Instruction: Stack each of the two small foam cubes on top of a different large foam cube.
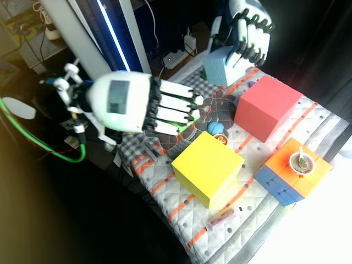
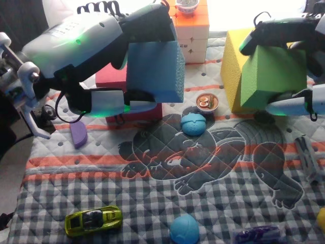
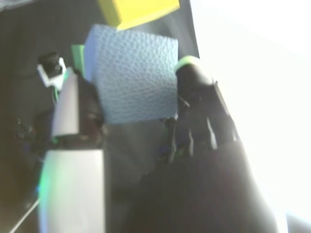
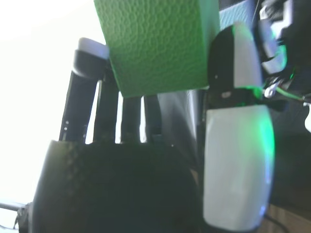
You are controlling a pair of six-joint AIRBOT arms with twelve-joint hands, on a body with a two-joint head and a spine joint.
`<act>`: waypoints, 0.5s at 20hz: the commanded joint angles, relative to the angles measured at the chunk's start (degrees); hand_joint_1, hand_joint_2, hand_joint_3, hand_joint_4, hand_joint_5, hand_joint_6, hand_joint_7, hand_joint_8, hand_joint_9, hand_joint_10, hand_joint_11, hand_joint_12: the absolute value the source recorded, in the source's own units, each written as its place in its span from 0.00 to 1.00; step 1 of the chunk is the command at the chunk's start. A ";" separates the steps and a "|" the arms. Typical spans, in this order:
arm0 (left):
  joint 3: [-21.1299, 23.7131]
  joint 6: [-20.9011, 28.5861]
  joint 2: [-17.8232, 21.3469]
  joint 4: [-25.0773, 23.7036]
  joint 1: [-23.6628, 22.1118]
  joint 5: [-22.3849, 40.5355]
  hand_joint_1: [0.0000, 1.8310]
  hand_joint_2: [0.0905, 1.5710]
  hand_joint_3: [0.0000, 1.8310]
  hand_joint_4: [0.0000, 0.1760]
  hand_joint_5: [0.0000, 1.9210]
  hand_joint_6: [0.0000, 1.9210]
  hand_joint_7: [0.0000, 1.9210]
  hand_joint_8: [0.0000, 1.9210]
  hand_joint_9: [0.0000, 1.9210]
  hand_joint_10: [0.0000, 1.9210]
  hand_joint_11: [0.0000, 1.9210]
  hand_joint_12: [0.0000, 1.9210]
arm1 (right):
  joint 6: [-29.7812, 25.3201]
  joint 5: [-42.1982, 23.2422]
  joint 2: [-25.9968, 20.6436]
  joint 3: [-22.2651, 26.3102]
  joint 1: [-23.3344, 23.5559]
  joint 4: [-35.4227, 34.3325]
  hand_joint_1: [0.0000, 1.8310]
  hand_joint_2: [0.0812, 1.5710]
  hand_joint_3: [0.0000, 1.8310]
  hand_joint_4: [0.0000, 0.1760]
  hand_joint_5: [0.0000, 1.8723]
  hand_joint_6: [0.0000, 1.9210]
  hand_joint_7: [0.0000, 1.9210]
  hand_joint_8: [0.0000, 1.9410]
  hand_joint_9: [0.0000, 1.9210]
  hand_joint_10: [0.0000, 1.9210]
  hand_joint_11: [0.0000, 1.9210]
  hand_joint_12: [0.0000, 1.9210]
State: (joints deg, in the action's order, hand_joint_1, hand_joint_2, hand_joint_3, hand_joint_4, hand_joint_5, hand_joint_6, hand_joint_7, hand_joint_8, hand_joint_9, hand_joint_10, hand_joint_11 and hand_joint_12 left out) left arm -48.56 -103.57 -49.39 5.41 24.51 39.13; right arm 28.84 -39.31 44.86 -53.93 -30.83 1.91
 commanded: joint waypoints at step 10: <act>-1.80 -5.12 0.60 5.11 -4.14 6.63 0.73 0.79 0.00 0.00 0.15 0.72 0.32 0.81 0.33 0.94 0.40 1.00 | -0.12 -5.34 -0.07 -1.77 5.76 -6.20 0.61 0.82 0.01 0.00 0.30 0.83 0.37 0.79 0.41 0.99 0.49 1.00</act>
State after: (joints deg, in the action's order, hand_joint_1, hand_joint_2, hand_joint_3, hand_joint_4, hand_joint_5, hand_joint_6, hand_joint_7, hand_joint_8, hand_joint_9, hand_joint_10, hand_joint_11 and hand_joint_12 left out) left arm -50.22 -108.53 -49.41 10.37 21.23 38.57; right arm 28.86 -38.35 45.23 -55.40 -26.09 -3.44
